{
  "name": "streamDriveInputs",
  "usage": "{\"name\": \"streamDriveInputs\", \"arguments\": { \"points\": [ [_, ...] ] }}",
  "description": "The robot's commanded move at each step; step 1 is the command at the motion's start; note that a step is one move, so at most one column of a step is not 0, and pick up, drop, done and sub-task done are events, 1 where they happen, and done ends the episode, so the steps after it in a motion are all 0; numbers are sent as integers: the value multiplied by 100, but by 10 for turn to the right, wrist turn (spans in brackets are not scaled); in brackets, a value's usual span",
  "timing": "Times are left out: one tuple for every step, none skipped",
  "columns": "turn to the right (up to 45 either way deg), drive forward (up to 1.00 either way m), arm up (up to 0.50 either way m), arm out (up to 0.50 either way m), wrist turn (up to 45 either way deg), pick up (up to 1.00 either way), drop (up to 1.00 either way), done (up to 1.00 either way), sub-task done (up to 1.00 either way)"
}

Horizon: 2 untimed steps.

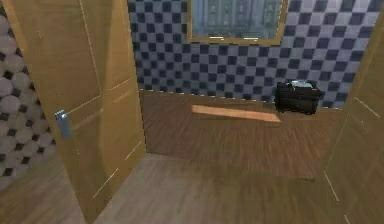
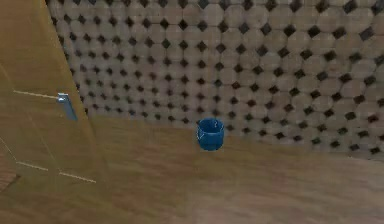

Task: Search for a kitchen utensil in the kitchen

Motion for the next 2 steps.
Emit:
{"name": "streamDriveInputs", "arguments": {
  "points": [
    [210,0,0,0,0,0,0,0,0],
    [0,100,0,0,0,0,0,0,0]
  ]
}}
